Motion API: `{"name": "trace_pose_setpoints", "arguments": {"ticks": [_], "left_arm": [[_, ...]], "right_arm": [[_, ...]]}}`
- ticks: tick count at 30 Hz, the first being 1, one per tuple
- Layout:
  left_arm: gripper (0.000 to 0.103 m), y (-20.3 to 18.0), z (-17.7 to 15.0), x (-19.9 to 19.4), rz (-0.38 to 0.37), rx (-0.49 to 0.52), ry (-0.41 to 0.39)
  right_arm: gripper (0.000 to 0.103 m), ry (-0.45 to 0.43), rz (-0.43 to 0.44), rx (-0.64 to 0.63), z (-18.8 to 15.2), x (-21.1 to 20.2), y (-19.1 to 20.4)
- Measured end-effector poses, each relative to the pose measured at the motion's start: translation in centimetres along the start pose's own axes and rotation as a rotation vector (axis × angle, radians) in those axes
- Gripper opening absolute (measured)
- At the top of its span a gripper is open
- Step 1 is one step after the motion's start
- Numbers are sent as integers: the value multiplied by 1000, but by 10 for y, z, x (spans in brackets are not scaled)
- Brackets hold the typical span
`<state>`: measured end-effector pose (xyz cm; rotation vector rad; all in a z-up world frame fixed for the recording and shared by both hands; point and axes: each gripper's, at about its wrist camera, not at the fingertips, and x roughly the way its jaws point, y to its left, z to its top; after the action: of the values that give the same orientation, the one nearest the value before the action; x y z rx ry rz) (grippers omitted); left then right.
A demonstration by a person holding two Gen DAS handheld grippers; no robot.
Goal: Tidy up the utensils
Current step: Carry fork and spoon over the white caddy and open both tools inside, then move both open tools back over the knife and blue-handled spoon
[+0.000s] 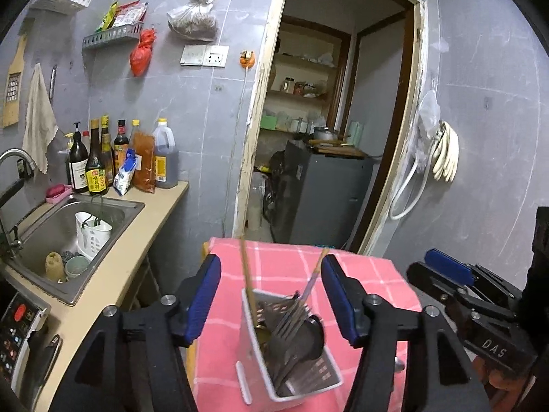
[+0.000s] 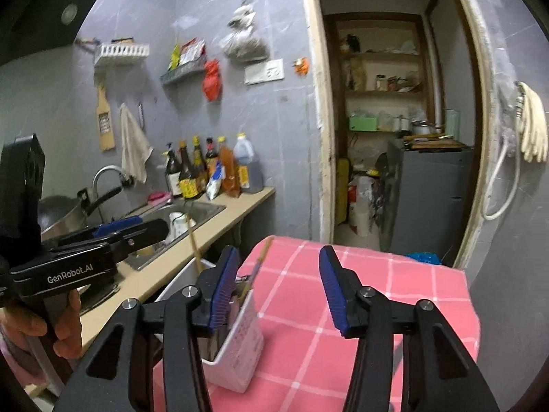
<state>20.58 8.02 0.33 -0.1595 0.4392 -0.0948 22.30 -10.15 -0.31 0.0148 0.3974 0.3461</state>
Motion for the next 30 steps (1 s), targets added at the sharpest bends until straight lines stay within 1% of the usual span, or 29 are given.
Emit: {"name": "trace_pose_setpoints", "arguments": {"ticks": [1, 2, 3, 5, 6, 7, 8, 10, 12, 14, 18, 21, 25, 30], "left_arm": [[68, -4, 2, -1, -6, -2, -7], [74, -8, 3, -2, -12, -3, -17], [78, -12, 4, -3, -17, -3, -27], [90, -24, 6, -5, -31, 1, -48], [92, -29, 7, -5, -40, 4, -54], [97, -34, 7, -4, -51, 6, -58], [100, -43, 8, -3, -65, 10, -61], [102, -57, 7, 1, -82, 16, -61], [102, -68, 7, 4, -96, 17, -56], [102, -82, 5, 12, -113, 18, -43], [102, -104, -2, 27, -134, 22, -6], [102, -120, -11, 42, -141, 27, 35], [102, -136, -25, 64, -138, 27, 104], [102, -149, -44, 97, -108, 22, 200]], "right_arm": [[47, -8, -11, 9, 1, -4, -5], [55, -15, -21, 16, 2, -9, -10], [60, -29, -35, 26, 3, -15, -17], [79, -58, -64, 49, 4, -28, -31], [84, -65, -75, 58, 5, -32, -38], [94, -73, -103, 75, 5, -39, -48], [98, -78, -118, 85, 5, -43, -56], [101, -85, -149, 109, 4, -52, -72], [101, -83, -192, 130, 0, -61, -92], [101, -75, -217, 140, -4, -66, -109], [101, -30, -255, 159, -16, -71, -145], [101, 18, -255, 173, -28, -69, -169], [101, 82, -229, 203, -48, -60, -194], [101, 183, -192, 250, -83, -38, -225]]}}
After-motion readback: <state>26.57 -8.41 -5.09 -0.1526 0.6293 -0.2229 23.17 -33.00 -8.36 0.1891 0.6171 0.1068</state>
